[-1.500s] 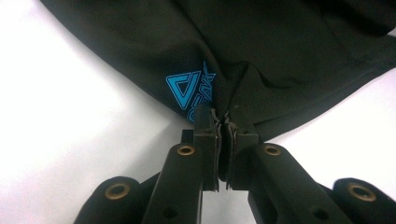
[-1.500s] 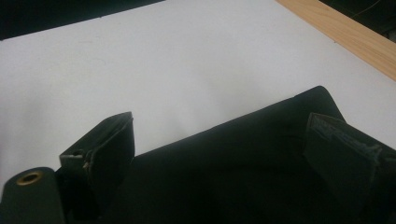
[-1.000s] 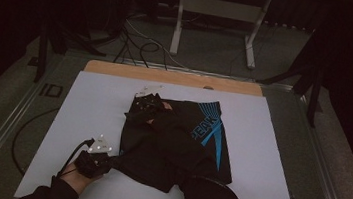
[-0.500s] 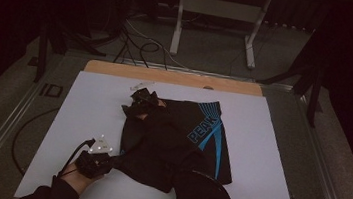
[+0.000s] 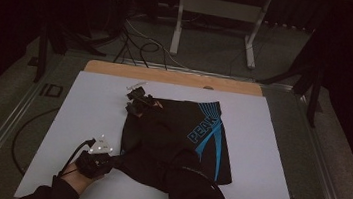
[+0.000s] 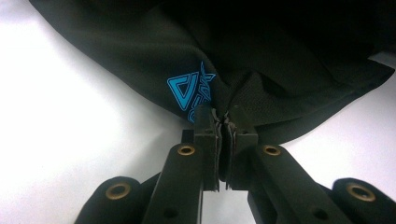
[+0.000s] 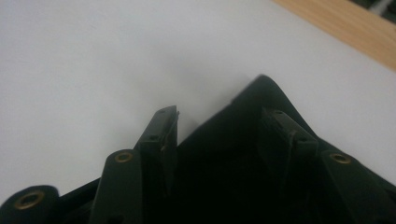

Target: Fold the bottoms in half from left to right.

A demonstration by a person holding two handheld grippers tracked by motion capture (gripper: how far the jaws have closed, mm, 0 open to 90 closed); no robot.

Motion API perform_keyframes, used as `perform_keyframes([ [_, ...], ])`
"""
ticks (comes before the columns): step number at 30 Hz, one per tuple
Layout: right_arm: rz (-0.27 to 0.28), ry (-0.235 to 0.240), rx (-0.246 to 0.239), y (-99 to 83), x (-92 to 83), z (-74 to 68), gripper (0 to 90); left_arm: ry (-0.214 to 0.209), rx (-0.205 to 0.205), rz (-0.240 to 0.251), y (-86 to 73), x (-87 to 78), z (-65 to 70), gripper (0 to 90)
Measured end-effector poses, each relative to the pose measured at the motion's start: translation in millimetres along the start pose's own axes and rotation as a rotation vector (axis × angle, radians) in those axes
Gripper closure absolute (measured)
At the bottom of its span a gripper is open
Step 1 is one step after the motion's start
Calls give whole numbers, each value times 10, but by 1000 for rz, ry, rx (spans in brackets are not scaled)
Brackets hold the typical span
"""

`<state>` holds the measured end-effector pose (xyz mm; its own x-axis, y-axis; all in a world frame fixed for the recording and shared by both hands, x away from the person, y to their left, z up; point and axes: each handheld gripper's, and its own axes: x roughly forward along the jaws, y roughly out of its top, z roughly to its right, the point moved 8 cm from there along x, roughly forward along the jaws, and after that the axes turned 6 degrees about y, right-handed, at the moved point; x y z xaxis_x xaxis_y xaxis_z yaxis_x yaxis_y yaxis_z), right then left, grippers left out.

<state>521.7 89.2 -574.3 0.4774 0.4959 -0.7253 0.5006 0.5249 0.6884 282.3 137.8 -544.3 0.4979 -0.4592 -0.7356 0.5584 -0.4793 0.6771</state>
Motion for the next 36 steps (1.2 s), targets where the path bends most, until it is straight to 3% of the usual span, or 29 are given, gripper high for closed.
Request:
perform_keyframes([
  [9, -14, 14, 27, -23, 84, 4, 498, -2, 3, -1, 1, 3, 19, 857],
  [16, -37, -8, 29, -38, 51, 56, 679, -1, 3, -2, -3, 4, 23, 856],
  [20, -51, -28, -5, -52, 23, 90, 863, 1, 3, -4, -5, 5, 20, 856],
  [26, -62, 7, -69, -53, -26, 84, 879, -4, 4, -1, 7, -4, 26, 857],
  [35, -42, 51, -49, -32, -122, 101, 882, -12, 5, 6, 21, -19, 46, 857],
  [36, -47, 57, -65, -35, -137, 108, 882, -13, 6, 7, 25, -22, 49, 857],
])
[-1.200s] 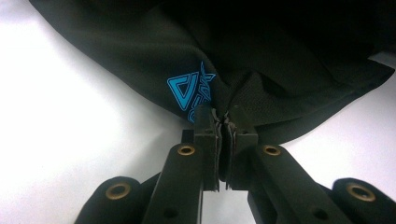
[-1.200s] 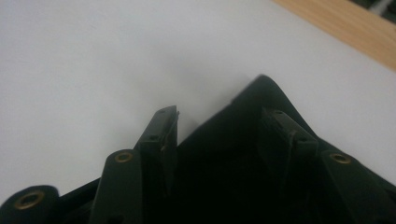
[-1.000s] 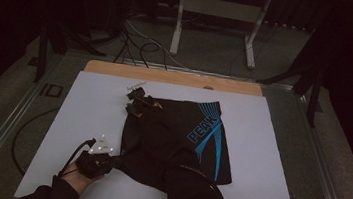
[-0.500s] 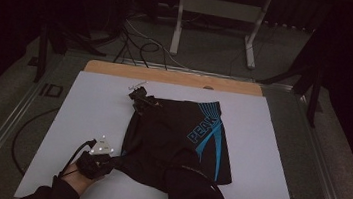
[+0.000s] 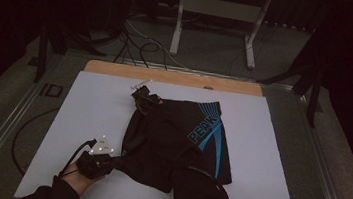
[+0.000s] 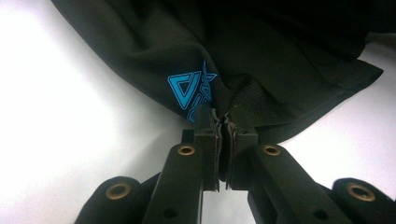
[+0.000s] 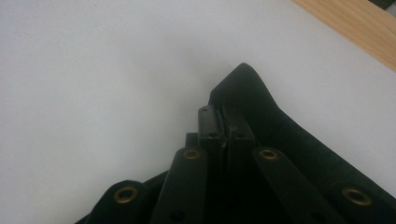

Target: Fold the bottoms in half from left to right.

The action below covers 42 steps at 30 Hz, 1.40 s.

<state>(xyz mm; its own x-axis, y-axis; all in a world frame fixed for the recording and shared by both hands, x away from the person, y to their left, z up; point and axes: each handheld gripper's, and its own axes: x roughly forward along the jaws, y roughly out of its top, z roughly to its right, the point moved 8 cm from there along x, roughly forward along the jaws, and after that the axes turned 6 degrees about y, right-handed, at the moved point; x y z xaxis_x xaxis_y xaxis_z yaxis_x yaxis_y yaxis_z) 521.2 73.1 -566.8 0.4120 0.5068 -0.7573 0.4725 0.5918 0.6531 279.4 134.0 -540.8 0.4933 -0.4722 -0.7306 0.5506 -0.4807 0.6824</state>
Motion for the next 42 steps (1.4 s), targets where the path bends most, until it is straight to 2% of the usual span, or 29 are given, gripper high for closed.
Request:
perform_keyframes([
  [2, 9, 17, 11, 9, -27, -13, 882, -1, 2, -1, 3, -4, 3, 857],
  [5, 15, 27, -7, 14, -80, 10, 883, -2, 8, 0, 12, -9, 20, 857],
  [17, 34, 27, -23, 75, -264, 46, 883, -11, 23, 1, 37, -36, 65, 857],
  [23, 53, 40, -1, 94, -363, 76, 883, -39, 33, 7, 89, -11, 138, 857],
  [33, 77, 38, -5, 80, -560, 182, 883, -61, 75, 21, 304, -4, 303, 857],
  [42, 99, 25, 0, -24, -857, 389, 883, -76, 117, 30, 482, 17, 441, 857],
])
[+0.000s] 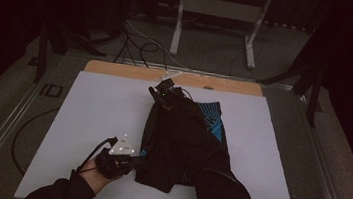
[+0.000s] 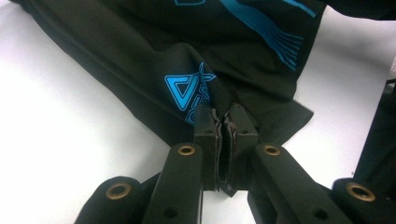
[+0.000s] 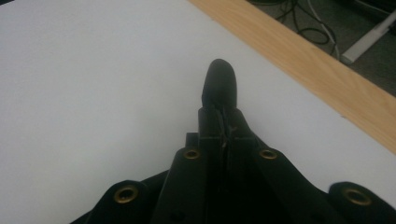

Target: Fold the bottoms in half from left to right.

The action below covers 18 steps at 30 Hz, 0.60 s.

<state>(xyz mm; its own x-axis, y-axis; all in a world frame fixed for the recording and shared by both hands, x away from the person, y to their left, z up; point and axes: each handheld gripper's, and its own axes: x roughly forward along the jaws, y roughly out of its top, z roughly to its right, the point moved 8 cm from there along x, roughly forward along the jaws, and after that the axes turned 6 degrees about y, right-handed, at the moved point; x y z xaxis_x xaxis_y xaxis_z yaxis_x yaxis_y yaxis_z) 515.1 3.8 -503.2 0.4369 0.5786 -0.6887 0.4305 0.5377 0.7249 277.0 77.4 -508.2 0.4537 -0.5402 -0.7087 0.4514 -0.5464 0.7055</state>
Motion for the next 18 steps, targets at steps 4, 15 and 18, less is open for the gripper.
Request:
perform_keyframes([
  [4, 8, -10, 1, -30, -112, 86, 884, -9, 17, 4, 81, 29, 48, 858],
  [15, 22, -32, 6, -100, -372, 300, 883, -39, 67, 12, 303, 177, 215, 857],
  [18, 26, -41, 13, -124, -456, 363, 883, -47, 75, 19, 362, 210, 256, 857],
])
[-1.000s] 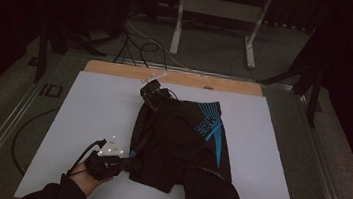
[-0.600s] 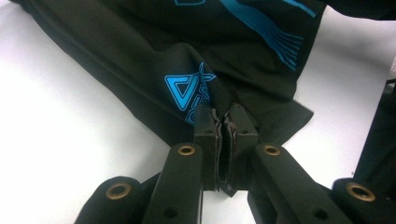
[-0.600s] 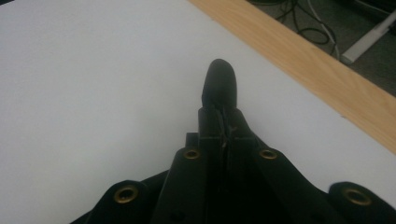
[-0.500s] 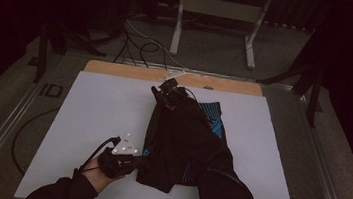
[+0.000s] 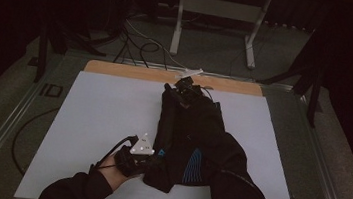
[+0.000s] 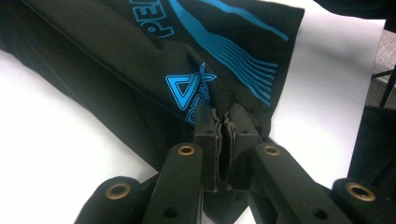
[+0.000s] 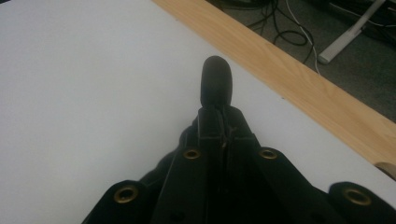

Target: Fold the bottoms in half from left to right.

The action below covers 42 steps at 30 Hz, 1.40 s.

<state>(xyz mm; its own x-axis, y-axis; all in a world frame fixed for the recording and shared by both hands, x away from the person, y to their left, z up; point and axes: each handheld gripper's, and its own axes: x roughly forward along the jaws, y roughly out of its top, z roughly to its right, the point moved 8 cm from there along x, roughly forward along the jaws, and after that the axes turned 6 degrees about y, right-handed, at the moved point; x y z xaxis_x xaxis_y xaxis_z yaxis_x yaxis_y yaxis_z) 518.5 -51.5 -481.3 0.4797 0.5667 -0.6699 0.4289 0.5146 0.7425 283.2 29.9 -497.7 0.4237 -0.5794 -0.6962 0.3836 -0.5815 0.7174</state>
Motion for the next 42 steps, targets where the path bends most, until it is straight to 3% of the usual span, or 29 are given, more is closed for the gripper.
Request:
perform_keyframes([
  [14, 14, -29, 7, -121, -294, 240, 883, -35, 23, 14, 182, 171, 147, 857],
  [23, 17, -59, 40, -307, -466, 467, 883, -64, 56, 12, 327, 358, 288, 858],
  [42, 13, -121, 59, -446, -662, 761, 883, -101, 77, 22, 589, 636, 414, 857],
])
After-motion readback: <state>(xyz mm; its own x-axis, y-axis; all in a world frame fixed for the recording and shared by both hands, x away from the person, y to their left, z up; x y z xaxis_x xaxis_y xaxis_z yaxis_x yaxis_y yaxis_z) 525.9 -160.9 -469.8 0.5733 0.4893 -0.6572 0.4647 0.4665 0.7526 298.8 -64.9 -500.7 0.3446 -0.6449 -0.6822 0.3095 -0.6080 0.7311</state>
